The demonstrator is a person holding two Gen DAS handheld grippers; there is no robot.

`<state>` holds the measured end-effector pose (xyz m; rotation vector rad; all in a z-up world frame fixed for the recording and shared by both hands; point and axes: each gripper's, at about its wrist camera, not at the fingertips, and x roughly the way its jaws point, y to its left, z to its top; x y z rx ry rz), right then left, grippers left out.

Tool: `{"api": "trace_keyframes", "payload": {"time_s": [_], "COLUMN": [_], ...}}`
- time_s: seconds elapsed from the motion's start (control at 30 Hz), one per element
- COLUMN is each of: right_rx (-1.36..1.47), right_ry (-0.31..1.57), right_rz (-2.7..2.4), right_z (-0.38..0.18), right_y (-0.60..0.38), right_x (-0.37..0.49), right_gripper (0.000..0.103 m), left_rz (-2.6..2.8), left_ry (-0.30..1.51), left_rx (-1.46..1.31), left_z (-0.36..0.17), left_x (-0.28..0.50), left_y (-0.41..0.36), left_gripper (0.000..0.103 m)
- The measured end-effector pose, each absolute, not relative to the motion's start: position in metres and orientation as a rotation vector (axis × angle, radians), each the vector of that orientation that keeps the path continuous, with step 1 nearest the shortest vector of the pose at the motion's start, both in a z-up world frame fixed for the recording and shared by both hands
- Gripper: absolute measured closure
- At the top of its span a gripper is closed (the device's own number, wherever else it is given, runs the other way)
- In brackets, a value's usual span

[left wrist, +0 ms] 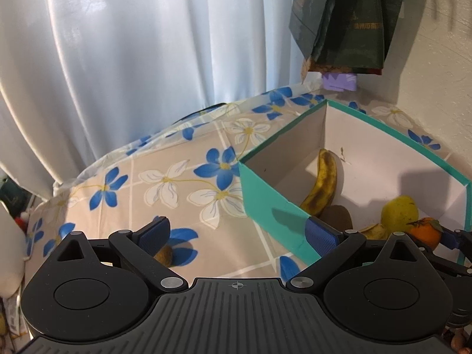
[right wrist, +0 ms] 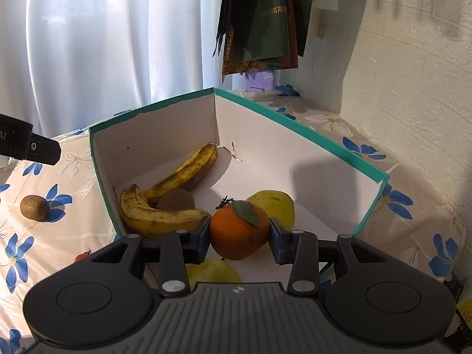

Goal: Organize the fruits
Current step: 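Open the right gripper to drop the orange into the box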

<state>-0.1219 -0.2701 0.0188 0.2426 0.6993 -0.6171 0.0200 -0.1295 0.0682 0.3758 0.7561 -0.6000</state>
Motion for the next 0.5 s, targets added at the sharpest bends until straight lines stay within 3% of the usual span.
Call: {"api": "trace_keyframes", "payload": {"time_s": [0.13, 0.23, 0.3, 0.5], "right_rx": [0.217, 0.214, 0.2, 0.18], "right_ry": [0.702, 0.686, 0.67, 0.63], "right_rz": [-0.626, -0.633, -0.64, -0.64], "right_z": [0.018, 0.021, 0.024, 0.039], "right_y": [-0.271, -0.272, -0.27, -0.261], "right_x": [-0.121, -0.123, -0.124, -0.131], "right_gripper": [0.06, 0.044, 0.025, 0.015], "left_rz": [-0.59, -0.584, -0.58, -0.541], "left_ry": [0.761, 0.766, 0.769, 0.782], "left_rx": [0.381, 0.39, 0.397, 0.409], "left_z": [0.066, 0.064, 0.061, 0.048], "left_x": [0.02, 0.021, 0.023, 0.031], "left_y": [-0.129, -0.129, -0.129, -0.116], "left_gripper": [0.002, 0.002, 0.002, 0.002]}}
